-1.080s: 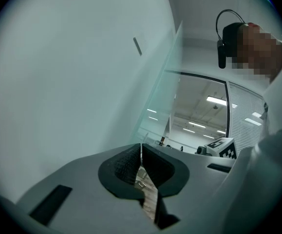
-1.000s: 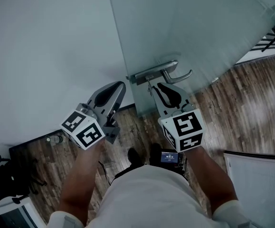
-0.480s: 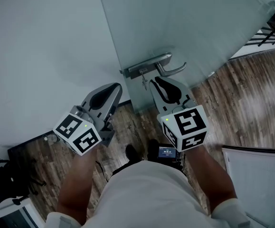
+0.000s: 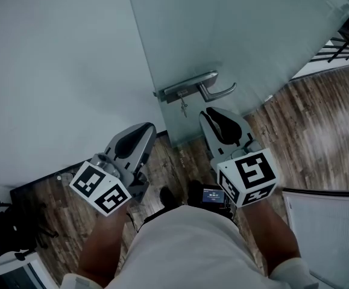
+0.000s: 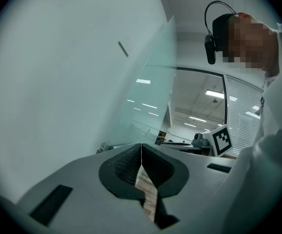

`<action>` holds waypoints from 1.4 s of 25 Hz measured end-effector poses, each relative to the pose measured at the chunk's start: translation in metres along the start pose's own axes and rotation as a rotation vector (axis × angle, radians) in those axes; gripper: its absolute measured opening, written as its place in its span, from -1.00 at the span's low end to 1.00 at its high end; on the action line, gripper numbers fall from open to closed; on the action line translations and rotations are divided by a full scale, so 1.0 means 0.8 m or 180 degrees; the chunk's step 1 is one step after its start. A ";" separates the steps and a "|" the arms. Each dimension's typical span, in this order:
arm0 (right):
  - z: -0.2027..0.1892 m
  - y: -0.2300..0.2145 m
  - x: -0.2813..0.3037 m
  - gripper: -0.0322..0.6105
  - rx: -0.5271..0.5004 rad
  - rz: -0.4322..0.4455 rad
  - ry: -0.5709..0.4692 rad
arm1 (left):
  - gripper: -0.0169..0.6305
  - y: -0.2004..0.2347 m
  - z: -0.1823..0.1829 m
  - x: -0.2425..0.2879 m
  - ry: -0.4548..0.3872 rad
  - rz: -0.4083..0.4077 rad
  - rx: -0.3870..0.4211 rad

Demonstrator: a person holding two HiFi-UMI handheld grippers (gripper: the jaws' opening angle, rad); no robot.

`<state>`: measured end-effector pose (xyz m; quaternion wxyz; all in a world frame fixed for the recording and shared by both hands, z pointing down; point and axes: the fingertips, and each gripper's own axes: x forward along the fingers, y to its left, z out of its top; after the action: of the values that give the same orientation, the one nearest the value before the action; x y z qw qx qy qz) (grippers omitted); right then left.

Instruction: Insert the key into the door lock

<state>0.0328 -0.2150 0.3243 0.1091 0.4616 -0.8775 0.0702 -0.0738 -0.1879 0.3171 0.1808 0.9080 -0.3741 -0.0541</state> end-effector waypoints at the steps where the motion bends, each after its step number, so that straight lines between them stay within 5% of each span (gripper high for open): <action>1: 0.000 -0.001 -0.003 -0.72 0.0005 -0.0006 -0.0006 | -0.90 -0.002 0.000 -0.003 -0.0005 0.0001 -0.0002; 35: -0.054 -0.008 -0.068 -0.84 0.0258 -0.0025 0.0211 | -0.90 -0.032 -0.052 -0.061 0.0255 0.0176 -0.0171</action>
<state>0.0735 -0.1654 0.3521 0.1196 0.4665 -0.8681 0.1205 -0.0820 -0.1251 0.3446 0.2213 0.8936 -0.3899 -0.0227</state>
